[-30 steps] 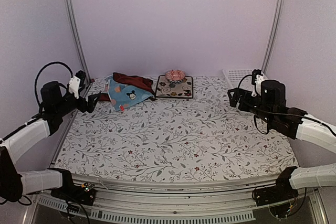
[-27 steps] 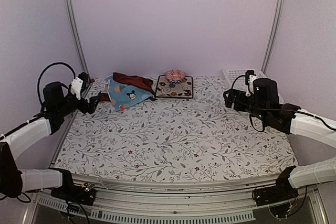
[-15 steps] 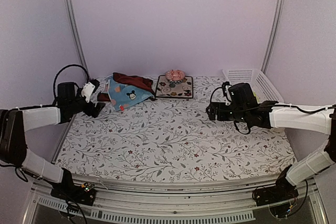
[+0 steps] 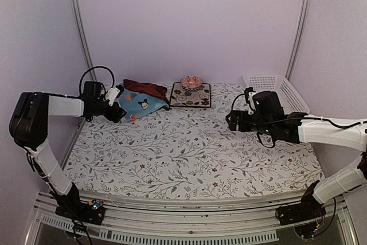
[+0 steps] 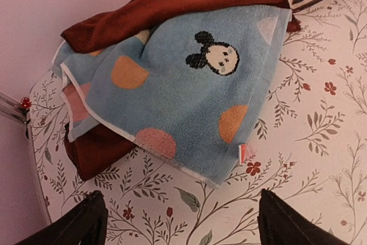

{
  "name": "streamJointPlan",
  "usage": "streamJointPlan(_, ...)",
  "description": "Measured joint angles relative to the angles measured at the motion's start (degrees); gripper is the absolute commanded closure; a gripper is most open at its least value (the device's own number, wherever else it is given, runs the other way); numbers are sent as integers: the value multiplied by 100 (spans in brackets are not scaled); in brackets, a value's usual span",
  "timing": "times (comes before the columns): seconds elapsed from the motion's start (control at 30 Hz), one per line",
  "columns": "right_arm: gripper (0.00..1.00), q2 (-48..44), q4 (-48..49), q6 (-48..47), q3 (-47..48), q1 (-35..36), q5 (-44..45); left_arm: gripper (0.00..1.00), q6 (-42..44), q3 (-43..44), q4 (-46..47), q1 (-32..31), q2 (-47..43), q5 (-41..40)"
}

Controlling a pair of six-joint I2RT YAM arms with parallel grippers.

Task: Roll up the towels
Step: Pick up the towel from the towel pile.

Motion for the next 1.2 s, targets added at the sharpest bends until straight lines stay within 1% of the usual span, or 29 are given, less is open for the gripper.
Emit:
streamJointPlan(0.07, 1, 107, -2, -4, 0, 0, 9, 10, -85, 212, -107, -81, 243, -50)
streamJointPlan(0.17, 1, 197, -4, -15, 0, -2, 37, 13, -284, 573, -308, -133, 625, -66)
streamJointPlan(0.27, 1, 201, -4, -22, 0, 0, 87, 14, -472, 907, -476, -133, 966, -83)
streamJointPlan(0.4, 1, 201, -4, -26, 0, 0, 153, 16, -717, 1165, -621, -133, 1331, -68)
streamJointPlan(0.5, 1, 201, -4, -28, 0, 0, 155, 20, -872, 1379, -750, -133, 1641, 31)
streamJointPlan(0.6, 1, 201, -2, -33, 0, 0, 153, 26, -1025, 1526, -901, -133, 1908, 155)
streamJointPlan(0.67, 1, 201, -2, -35, 0, 0, 153, 27, -1082, 1561, -955, -133, 1998, 208)
streamJointPlan(0.87, 1, 201, -4, -44, 0, 0, 153, 36, -1226, 1617, -1093, -133, 2028, 243)
streamJointPlan(1.03, 1, 201, -4, -44, 0, 0, 153, 54, -1311, 1786, -1185, -133, 2087, 238)
streamJointPlan(1.13, 1, 201, -4, -46, 0, 0, 153, 55, -1331, 1891, -1233, -138, 2197, 216)
streamJointPlan(1.2, 1, 199, -4, -46, 0, 0, 153, 53, -1333, 1934, -1248, -140, 2223, 214)
